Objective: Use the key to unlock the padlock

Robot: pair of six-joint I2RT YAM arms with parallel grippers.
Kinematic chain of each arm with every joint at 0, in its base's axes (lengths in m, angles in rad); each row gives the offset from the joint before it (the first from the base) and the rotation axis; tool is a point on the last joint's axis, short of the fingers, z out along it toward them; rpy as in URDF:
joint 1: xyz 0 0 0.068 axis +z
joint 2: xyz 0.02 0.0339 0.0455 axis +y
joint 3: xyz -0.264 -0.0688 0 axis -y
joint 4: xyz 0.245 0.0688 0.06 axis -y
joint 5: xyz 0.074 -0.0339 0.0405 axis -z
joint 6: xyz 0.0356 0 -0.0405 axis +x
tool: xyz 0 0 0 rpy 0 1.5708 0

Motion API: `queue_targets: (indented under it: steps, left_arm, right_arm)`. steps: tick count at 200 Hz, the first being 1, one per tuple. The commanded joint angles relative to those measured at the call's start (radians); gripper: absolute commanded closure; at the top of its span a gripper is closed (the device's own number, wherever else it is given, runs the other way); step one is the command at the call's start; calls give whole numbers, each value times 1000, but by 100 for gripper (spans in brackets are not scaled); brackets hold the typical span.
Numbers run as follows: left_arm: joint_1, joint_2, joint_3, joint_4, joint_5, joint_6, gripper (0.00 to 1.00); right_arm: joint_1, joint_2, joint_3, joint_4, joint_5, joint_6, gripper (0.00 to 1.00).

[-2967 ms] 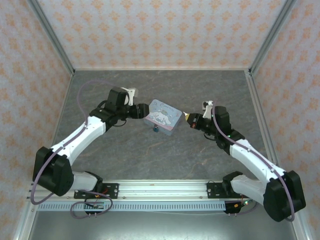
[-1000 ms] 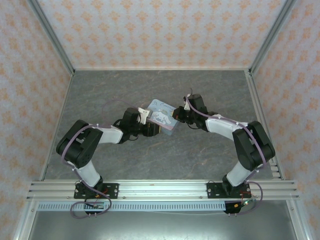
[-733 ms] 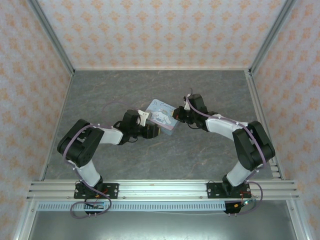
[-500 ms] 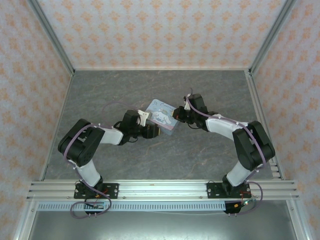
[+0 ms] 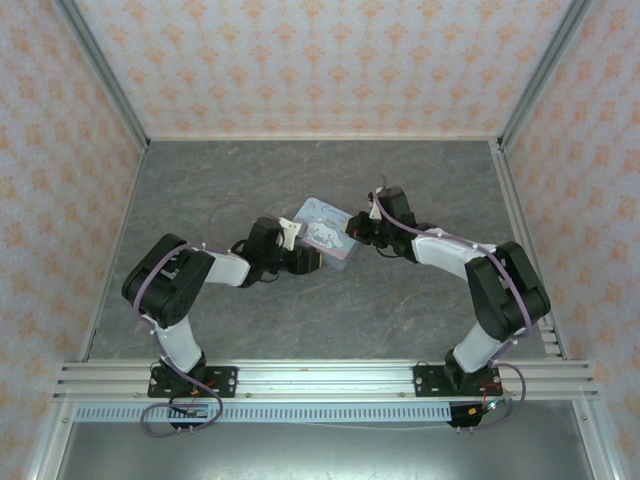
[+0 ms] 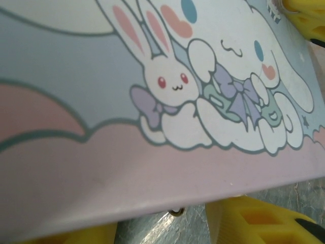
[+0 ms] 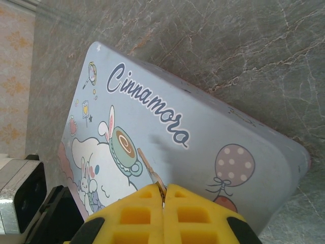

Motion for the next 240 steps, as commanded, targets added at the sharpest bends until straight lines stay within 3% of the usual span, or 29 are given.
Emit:
queue_targets:
  steps: [1,79,161,240]
  left_arm:
    - [-18,29,41,18,34,-18,53]
    - [-29,57,101,-46,-33,-51,60]
    - [-30,77,133,-70,-33,-65,66]
    - [-30,83,167,-91,-44,-109,63]
  right_arm:
    - [-2,8,-19,22,0,12,100]
    - [-3,6,-26,28,0,30,100]
    - [-2,8,-32,39,-5,41,100]
    - [0,15,-37,39,3,58,100]
